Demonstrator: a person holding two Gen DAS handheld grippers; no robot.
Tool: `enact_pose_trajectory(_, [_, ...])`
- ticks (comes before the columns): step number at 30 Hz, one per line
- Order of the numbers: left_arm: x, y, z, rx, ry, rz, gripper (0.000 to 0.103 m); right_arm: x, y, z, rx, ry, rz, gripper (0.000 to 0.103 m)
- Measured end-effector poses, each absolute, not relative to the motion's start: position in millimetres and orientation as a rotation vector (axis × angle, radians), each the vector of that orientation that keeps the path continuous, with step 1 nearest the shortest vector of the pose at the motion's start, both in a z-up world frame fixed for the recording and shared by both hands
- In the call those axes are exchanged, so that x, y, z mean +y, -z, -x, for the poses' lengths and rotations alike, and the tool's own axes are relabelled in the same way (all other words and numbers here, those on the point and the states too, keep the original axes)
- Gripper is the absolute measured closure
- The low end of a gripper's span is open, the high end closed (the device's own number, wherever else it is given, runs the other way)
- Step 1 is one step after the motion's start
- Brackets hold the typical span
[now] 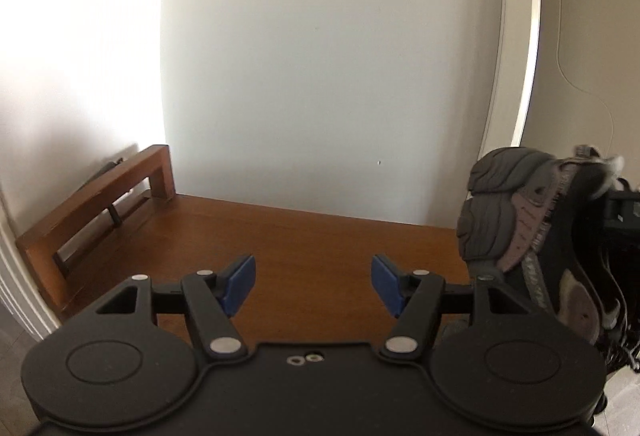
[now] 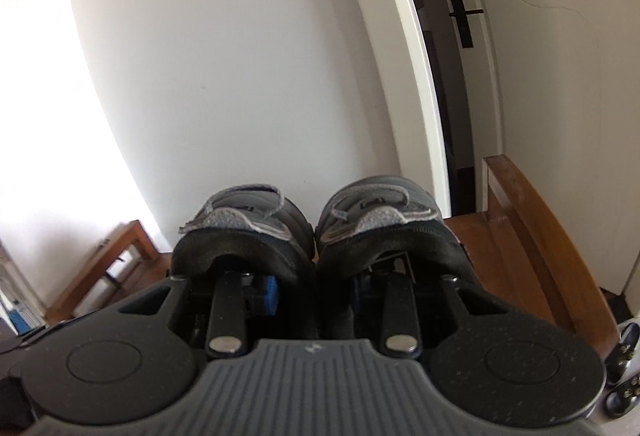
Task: Organize scattered shoes
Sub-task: 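Carry the black sneaker pair with the right tool to the wooden bench, then lower the black sneakers onto the bench and open the right tool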
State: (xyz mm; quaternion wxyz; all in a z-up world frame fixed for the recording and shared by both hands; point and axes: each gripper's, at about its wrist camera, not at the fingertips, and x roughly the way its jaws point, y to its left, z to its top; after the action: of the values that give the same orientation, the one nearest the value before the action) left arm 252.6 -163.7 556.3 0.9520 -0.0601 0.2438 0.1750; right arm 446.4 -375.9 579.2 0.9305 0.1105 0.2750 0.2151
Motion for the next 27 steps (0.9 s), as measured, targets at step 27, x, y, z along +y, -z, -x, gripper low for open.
enact_pose_trajectory(27, [-127, -509, -282, 0.543, -0.305, 0.143, 0.038, -326, -493, -608, 0.883, -0.226, -0.183, 0.060])
